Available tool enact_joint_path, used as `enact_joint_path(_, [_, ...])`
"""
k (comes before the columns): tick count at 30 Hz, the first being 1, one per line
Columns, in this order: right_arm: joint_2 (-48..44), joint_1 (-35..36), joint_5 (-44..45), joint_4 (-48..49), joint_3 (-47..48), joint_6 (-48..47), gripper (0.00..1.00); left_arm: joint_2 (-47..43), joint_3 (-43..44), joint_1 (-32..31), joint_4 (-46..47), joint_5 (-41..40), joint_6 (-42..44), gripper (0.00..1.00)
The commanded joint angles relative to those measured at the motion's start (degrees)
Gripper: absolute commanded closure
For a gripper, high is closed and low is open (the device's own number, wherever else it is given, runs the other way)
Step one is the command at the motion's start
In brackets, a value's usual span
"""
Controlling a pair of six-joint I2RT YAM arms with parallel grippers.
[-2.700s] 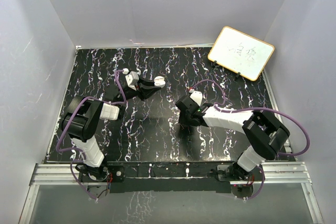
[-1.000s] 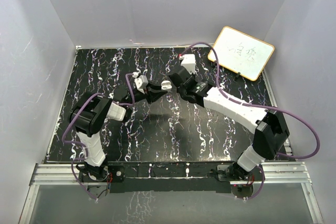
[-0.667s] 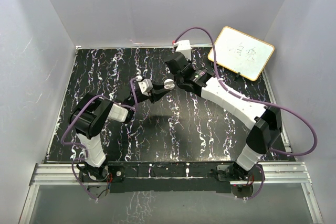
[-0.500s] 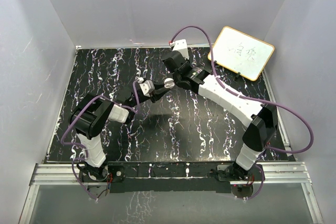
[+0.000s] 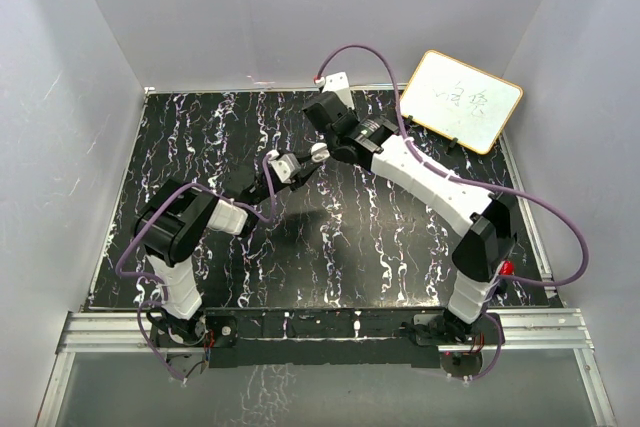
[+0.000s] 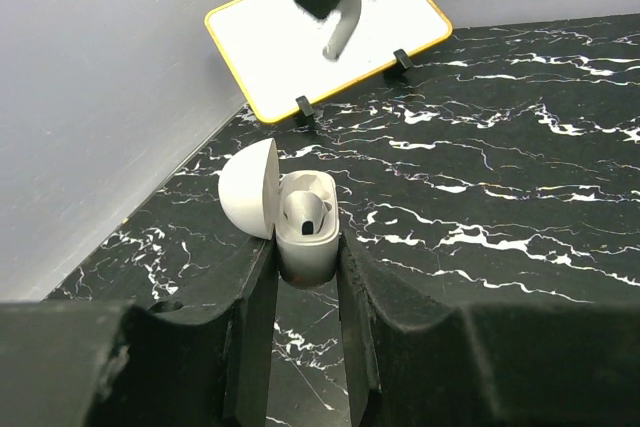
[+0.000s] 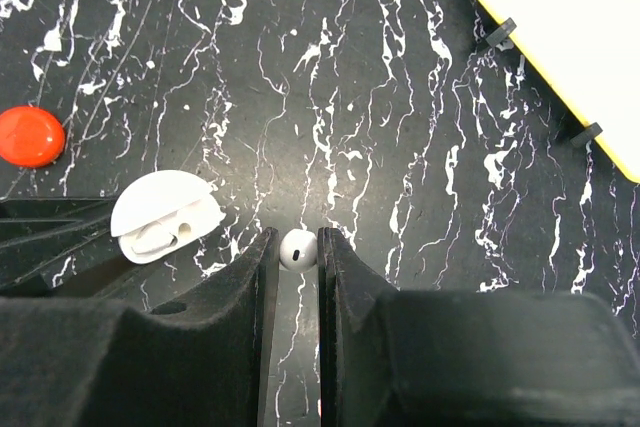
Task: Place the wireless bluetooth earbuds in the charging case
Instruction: Place the earbud in the charging case.
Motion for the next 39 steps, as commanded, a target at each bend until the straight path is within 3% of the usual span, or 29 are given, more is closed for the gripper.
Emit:
enact_joint_path(1, [2.4,0.0,0.1,-1.6,3.4,-0.5,0.96,-3.4,1.9,-1.0,1.4,-1.4,2.9,1.00])
enact_joint_path(39, [12.3,3.9,8.1,-9.4,12.3,-1.1,0.97,-4.0,3.9,-4.4,-3.3,-4.4,7.5,1.00])
